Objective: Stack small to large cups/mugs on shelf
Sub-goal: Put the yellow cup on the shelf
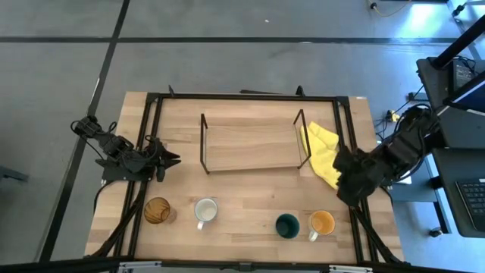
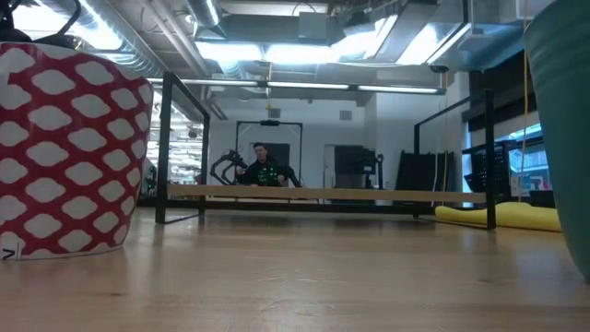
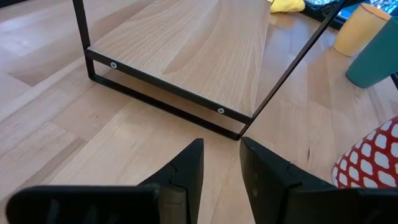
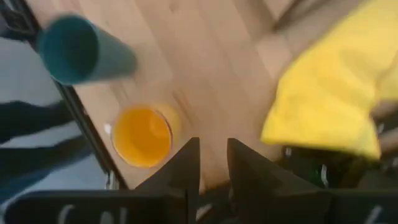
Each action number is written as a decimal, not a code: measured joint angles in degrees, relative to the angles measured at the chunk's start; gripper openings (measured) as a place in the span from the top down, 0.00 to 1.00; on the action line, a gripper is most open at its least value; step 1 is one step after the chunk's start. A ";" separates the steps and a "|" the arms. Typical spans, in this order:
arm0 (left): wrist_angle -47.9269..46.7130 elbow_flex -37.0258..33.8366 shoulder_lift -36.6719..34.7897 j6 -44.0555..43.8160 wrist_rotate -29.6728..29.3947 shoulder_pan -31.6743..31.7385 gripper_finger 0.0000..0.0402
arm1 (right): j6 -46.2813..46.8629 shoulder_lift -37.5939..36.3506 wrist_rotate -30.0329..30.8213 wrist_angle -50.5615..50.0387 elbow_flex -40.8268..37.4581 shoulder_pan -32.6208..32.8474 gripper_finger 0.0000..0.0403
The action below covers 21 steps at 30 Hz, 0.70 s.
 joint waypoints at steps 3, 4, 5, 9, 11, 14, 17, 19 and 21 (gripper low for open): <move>-0.01 0.00 0.00 0.00 0.01 0.00 0.75 | 0.27 2.21 -3.10 0.29 -3.57 0.00 0.79; 0.01 0.00 -0.02 0.00 -0.01 0.00 0.75 | 0.31 2.72 -3.20 1.09 -4.61 0.13 0.79; -0.01 0.00 -0.02 0.00 0.00 0.00 0.75 | 0.29 2.82 -3.20 1.32 -5.15 0.20 0.79; 0.01 0.00 -0.02 0.00 0.01 0.00 0.75 | 0.18 4.11 -3.13 4.66 -7.85 0.53 0.79; 0.01 0.00 -0.02 0.00 -0.01 0.00 0.75 | 0.29 4.26 -3.17 6.78 -9.42 0.63 0.77; 0.01 0.00 0.00 0.00 -0.01 0.00 0.75 | 1.34 3.88 -3.15 8.96 -10.90 0.66 0.70; 0.01 0.00 0.00 0.00 -0.01 0.00 0.75 | 1.76 4.10 -2.97 10.71 -12.45 0.63 0.61; 0.01 0.00 -0.02 0.00 -0.01 0.00 0.75 | 2.43 3.90 -2.20 12.15 -13.39 0.64 0.55; 0.01 0.00 -0.01 0.00 0.00 0.00 0.75 | 3.41 4.19 -2.13 12.36 -14.55 0.66 0.50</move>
